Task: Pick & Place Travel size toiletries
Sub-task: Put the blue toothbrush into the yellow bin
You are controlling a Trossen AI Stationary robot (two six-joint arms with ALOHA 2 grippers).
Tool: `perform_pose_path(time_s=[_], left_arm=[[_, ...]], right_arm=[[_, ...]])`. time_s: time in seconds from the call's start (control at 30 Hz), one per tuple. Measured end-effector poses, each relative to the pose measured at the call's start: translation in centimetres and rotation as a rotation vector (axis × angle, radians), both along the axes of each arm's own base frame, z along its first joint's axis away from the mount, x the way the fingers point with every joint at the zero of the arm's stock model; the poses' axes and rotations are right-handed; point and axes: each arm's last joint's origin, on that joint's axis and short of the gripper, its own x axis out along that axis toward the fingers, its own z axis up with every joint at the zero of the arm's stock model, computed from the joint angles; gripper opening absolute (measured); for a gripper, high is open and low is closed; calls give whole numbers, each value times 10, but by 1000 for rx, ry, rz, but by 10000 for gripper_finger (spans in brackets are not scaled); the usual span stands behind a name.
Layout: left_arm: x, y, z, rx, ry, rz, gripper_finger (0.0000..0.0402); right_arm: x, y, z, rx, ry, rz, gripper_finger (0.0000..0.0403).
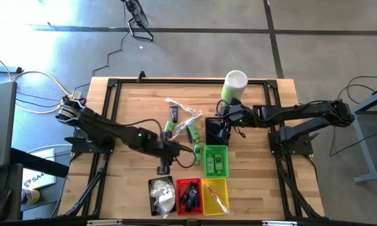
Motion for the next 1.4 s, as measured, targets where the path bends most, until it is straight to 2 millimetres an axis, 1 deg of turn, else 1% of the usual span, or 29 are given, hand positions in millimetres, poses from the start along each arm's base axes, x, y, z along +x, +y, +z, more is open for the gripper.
perform_pose_path(time_s=[0.07,0.23,0.4,0.53,0.67,0.9,1.27,1.4], left_arm=[[-7,2,-1,-10,-70,-20,168],[-34,11,-6,-38,-156,-21,168],[-53,28,-18,-100,-191,79,168],[-57,46,-32,-126,-198,150,168],[-56,62,-41,-135,-205,202,168],[-54,83,-43,-112,-226,263,168],[-55,112,-44,-80,-211,250,168],[-55,120,-44,-74,-209,222,168]], right_arm=[[0,1,0,-1,0,5,148],[1,0,1,-13,-9,11,148],[3,1,4,-15,-45,13,148],[4,0,5,-16,-57,13,148],[4,0,5,-16,-56,14,148],[3,1,4,-21,-47,18,148],[3,0,4,-18,-48,15,148],[3,1,4,-16,-48,14,148]])
